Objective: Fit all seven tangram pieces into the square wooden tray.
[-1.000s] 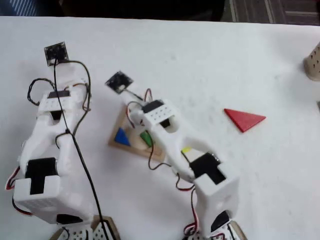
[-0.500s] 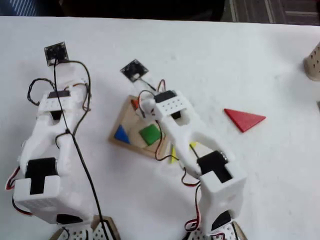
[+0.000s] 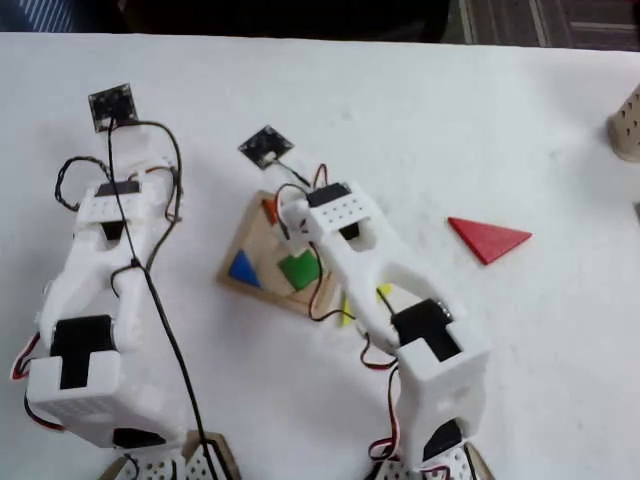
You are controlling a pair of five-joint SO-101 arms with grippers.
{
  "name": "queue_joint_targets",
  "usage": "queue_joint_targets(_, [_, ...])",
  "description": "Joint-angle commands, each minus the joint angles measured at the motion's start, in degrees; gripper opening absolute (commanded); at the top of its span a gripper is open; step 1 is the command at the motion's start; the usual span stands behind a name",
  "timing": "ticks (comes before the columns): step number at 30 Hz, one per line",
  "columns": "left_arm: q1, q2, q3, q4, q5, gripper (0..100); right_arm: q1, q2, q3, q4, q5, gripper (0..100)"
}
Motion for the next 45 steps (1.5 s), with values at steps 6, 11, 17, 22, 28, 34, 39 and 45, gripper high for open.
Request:
queue_joint_targets(6, [0.04, -0.48, -2.55, -1.14, 0.0, 2, 4.97, -13.67, 2.55, 10.07, -0.44, 1.8])
queue_joint_targets(11, [0.04, -0.48, -2.73, -1.14, 0.0, 2, 4.88, -17.1, 9.76, 8.75, -0.44, 1.8])
queue_joint_targets(17, [0.04, -0.48, -2.73, -1.14, 0.0, 2, 5.41, -14.9, 11.43, 6.73, -0.44, 1.8])
queue_joint_targets(22, [0.04, -0.48, -2.64, -1.14, 0.0, 2, 4.0, -9.8, 9.85, 5.76, -0.44, 1.8])
queue_joint_targets(28, [0.04, -0.48, -2.64, -1.14, 0.0, 2, 1.45, -7.08, 8.62, 5.58, -0.44, 1.8])
queue_joint_targets(34, [0.04, -0.48, -2.64, -1.14, 0.0, 2, -0.92, -7.08, 8.53, 5.58, -0.35, 1.8])
queue_joint_targets(39, [0.04, -0.48, -2.64, -1.14, 0.0, 2, 0.84, -7.08, 7.3, 5.85, -0.35, 1.8])
queue_joint_targets(45, [0.04, -0.48, -2.64, -1.14, 0.0, 2, 3.21, -6.99, 7.03, 5.76, -0.26, 1.8])
